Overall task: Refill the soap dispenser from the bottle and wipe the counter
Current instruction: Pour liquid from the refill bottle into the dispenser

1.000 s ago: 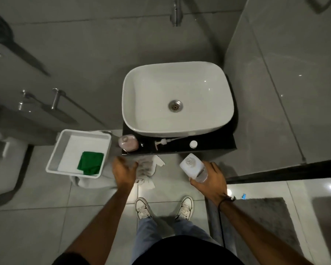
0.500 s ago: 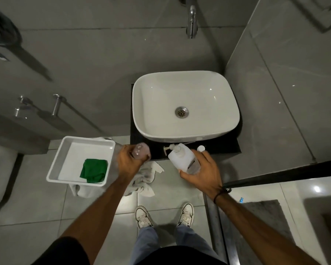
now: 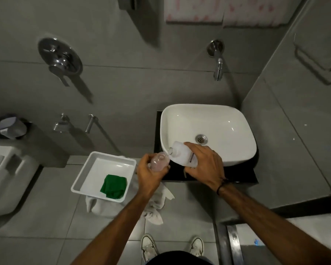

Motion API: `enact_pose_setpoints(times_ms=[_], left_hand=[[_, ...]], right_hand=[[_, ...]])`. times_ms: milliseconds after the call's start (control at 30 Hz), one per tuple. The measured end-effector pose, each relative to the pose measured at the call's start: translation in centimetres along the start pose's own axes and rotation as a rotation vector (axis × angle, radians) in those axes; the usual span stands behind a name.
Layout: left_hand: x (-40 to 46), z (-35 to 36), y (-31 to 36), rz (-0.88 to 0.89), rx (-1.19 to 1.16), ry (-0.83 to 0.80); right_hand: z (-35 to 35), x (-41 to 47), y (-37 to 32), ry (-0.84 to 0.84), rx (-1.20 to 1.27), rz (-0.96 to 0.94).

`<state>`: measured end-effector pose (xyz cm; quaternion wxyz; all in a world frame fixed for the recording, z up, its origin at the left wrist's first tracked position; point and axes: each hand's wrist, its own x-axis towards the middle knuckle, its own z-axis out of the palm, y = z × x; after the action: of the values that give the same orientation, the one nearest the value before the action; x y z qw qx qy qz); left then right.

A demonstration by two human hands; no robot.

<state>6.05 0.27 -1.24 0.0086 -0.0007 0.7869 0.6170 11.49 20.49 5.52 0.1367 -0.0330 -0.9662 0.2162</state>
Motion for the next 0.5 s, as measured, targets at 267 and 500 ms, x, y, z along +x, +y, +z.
enact_pose_setpoints(times_ms=[267,500], left_hand=[[0.9,-1.7,1.4,0.025,0.072,0.041],[1.4,-2.0,1.4,0.027,0.144,0.047]], right_hand=[[-0.7,2.7,-1.5,-0.016,-0.172,-0.15],[-0.9,3.7,-2.6,-0.067,-0.285,-0.142]])
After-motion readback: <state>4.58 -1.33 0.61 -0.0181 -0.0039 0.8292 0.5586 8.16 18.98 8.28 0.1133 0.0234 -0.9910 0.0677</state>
